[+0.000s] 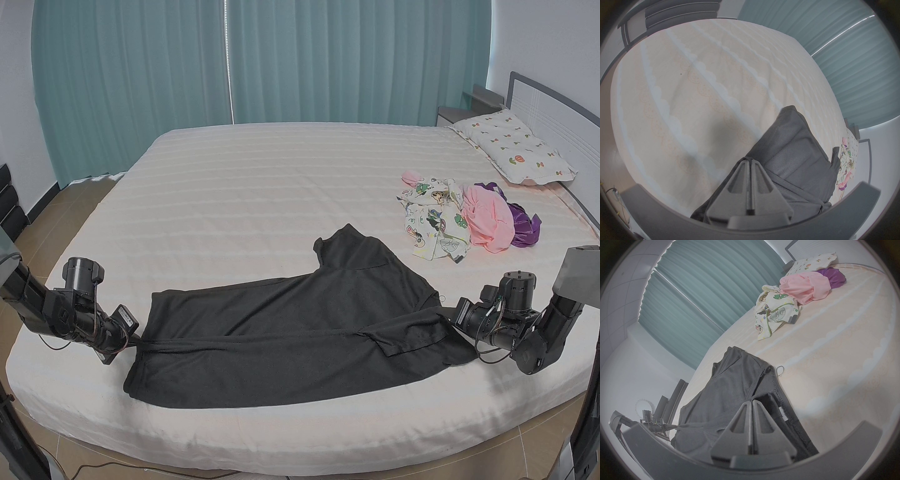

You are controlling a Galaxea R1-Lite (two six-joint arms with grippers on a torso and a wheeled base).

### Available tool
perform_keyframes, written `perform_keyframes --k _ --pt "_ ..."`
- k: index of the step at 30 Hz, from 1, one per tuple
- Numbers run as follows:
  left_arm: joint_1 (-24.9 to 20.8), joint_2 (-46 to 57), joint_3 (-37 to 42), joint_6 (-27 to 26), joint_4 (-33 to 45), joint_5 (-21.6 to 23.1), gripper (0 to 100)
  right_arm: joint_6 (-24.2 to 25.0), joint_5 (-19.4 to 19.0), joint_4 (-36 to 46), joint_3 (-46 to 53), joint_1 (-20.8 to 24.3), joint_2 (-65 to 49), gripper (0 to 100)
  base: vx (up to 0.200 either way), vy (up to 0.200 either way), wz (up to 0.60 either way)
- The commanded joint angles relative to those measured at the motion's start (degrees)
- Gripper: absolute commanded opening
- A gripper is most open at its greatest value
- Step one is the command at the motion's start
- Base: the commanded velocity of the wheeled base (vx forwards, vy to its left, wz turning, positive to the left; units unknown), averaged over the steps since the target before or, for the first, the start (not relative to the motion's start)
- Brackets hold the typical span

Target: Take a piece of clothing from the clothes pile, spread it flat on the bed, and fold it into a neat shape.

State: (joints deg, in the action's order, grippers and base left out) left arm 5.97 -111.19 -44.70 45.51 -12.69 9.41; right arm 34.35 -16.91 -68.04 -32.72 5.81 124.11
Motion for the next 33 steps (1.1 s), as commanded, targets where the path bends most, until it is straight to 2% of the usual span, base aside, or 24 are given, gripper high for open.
perform_keyframes --k 1,2,14,22,25,30,33 --pt "-0.08 -2.36 -0.82 0.11 -0.05 0.08 0 0.01 -0.05 0.27 -0.77 0.16 1.48 100 0.000 0.000 0.00" --pt "-0.17 -3.42 -0.91 0.02 0.03 -0.01 100 0.01 -0.05 0.54 -0.94 0.16 1.48 100 0.000 0.000 0.00" --pt "0.44 -1.66 -6.36 0.72 0.65 -0.36 100 0.19 -0.23 1.06 -4.28 -3.62 -2.03 100 0.000 0.000 0.00" --pt "-0.08 -6.41 -18.14 0.37 0.56 -0.09 100 1.77 -0.23 1.33 -5.69 -3.35 -0.89 100 0.000 0.000 0.00" --pt "-0.61 -8.87 -21.04 -0.95 0.56 1.40 100 1.77 -0.23 1.41 -5.95 -3.00 -0.27 100 0.000 0.000 0.00" --pt "-1.40 -13.00 -22.71 -6.75 0.47 1.93 100 1.77 -0.14 1.50 -7.09 -2.04 0.78 100 0.000 0.000 0.00" --pt "-1.75 -14.41 -25.08 -7.10 0.65 2.01 100 1.77 -0.14 1.41 -7.62 -1.42 1.48 100 0.000 0.000 0.00"
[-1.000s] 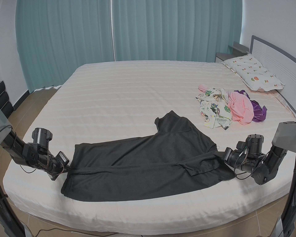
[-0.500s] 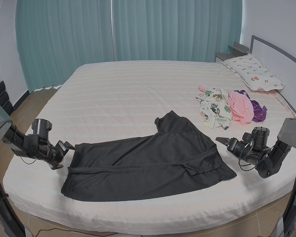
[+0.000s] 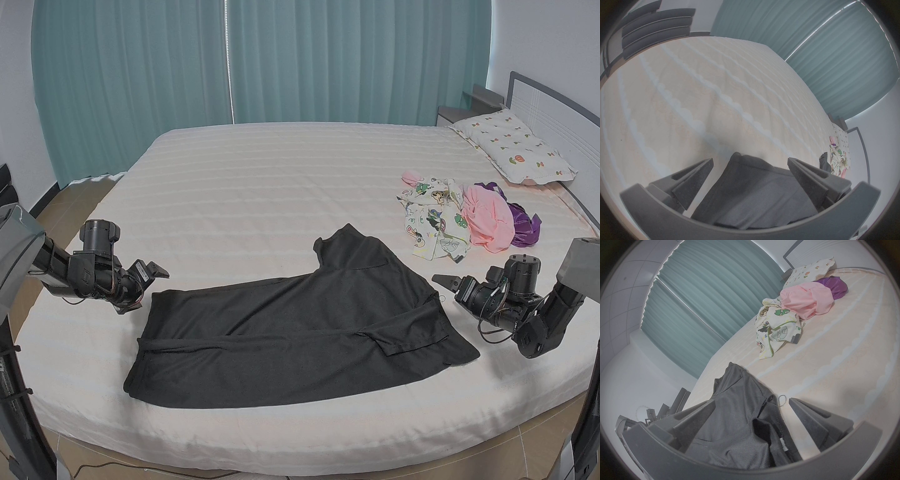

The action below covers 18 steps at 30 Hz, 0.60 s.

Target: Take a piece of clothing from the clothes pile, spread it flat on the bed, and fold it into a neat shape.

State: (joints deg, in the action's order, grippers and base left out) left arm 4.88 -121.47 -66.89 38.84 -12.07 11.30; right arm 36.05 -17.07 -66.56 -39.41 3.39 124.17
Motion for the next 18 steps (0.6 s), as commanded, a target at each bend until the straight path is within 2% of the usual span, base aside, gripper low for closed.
perform_keyframes --k 1,4,5,18 --pt "-0.75 -4.48 -3.16 -0.43 0.03 0.13 100 0.08 0.02 -0.06 -0.93 1.09 1.51 100 0.000 0.000 0.00" --pt "-1.10 -6.06 -4.13 -0.78 -0.06 0.04 100 0.08 0.02 -0.24 -1.02 1.71 2.13 100 0.000 0.000 0.00" --pt "-1.18 -6.15 -4.13 -0.78 -0.06 0.13 0 0.08 0.10 -0.24 -1.19 1.80 2.13 100 0.000 0.000 0.00" --pt "-0.66 -3.95 -4.65 1.15 -0.76 -1.02 0 -0.01 0.81 0.82 -4.27 1.97 2.04 100 0.000 0.000 0.00"
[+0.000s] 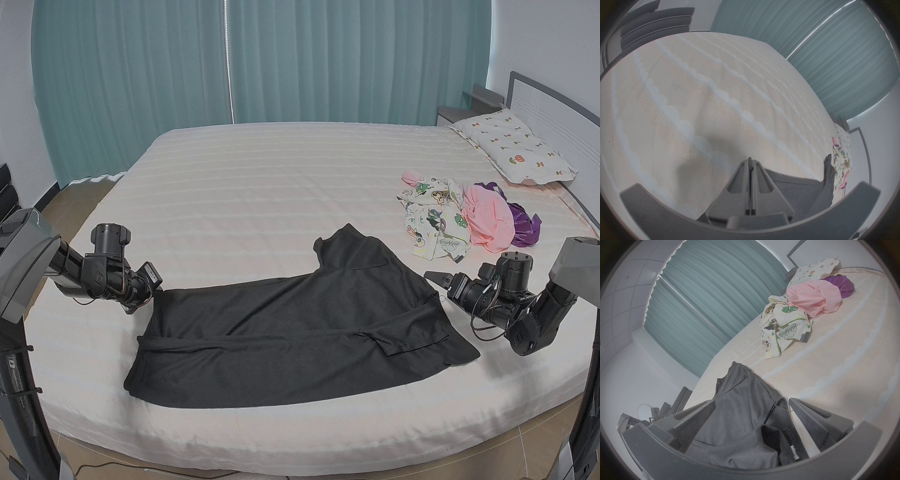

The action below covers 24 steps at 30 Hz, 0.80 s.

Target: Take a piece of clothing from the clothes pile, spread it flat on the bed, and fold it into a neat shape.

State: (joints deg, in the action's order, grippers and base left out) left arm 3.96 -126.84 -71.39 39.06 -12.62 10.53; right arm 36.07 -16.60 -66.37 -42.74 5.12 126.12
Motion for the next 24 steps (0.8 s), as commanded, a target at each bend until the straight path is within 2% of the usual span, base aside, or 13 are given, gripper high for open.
perform_keyframes --k 1,7,21,24 --pt "0.43 1.69 -0.42 1.55 -0.21 -0.34 0 -0.04 0.61 1.06 -1.21 0.33 0.09 100 0.000 0.000 0.00" --pt "1.05 2.21 -2.18 3.66 -0.30 -3.59 0 0.05 0.70 1.68 -1.64 0.68 -0.26 100 0.000 0.000 0.00" --pt "1.22 1.42 -3.67 5.33 -0.30 -4.03 0 0.05 0.70 1.41 -1.03 0.77 -0.26 100 0.000 0.000 0.00" --pt "1.40 1.42 -3.67 5.41 -0.13 -3.94 0 0.05 0.70 1.33 -1.21 0.86 -0.18 100 0.200 0.000 0.00"
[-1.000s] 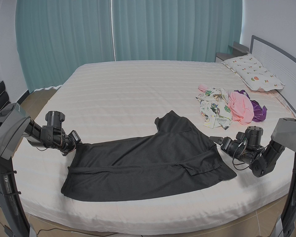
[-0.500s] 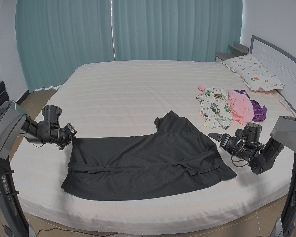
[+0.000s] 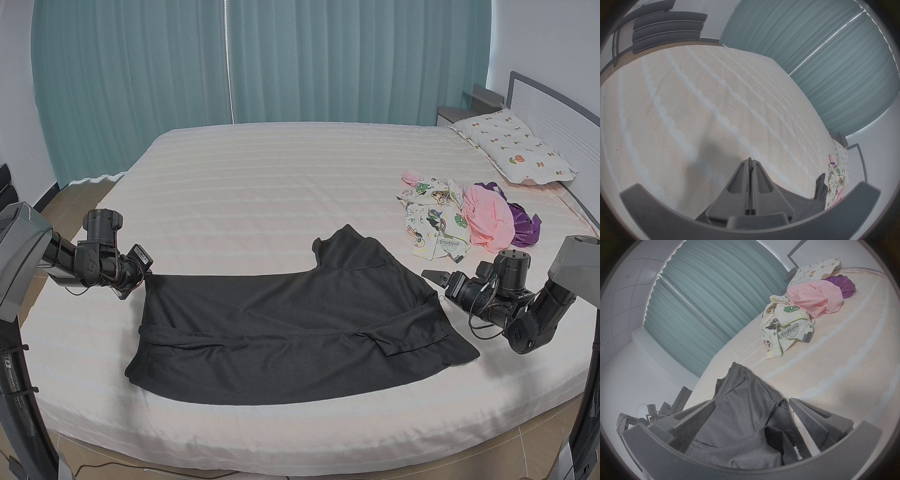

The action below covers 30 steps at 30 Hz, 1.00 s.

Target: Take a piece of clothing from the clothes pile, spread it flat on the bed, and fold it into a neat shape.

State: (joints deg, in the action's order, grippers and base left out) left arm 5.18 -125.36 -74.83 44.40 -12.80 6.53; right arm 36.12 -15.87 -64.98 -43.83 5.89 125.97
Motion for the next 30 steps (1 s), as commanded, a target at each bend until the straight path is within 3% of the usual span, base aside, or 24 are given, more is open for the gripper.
perform_keyframes --k 1,9,14,21,30 --pt "0.18 -0.15 -0.14 0.07 0.06 0.06 0 0.00 -0.04 -0.06 -0.12 0.09 -0.11 100 0.200 0.000 0.00" --pt "0.36 -0.15 0.47 0.07 0.14 0.06 0 -0.26 -0.12 0.38 -1.26 0.53 -0.02 100 0.200 0.000 0.00" --pt "0.36 0.20 1.53 -0.01 0.14 -0.03 0 -0.61 -0.30 2.49 -4.43 1.58 1.21 100 0.000 0.000 0.00" --pt "0.09 1.43 5.13 -0.10 -0.12 -0.03 0 -3.34 -2.58 14.70 -16.64 3.69 4.64 100 0.000 0.000 0.00" --pt "0.09 3.28 7.85 -0.10 -0.03 -0.03 0 -6.94 -4.43 20.15 -26.31 4.75 10.35 100 0.000 0.000 0.00"
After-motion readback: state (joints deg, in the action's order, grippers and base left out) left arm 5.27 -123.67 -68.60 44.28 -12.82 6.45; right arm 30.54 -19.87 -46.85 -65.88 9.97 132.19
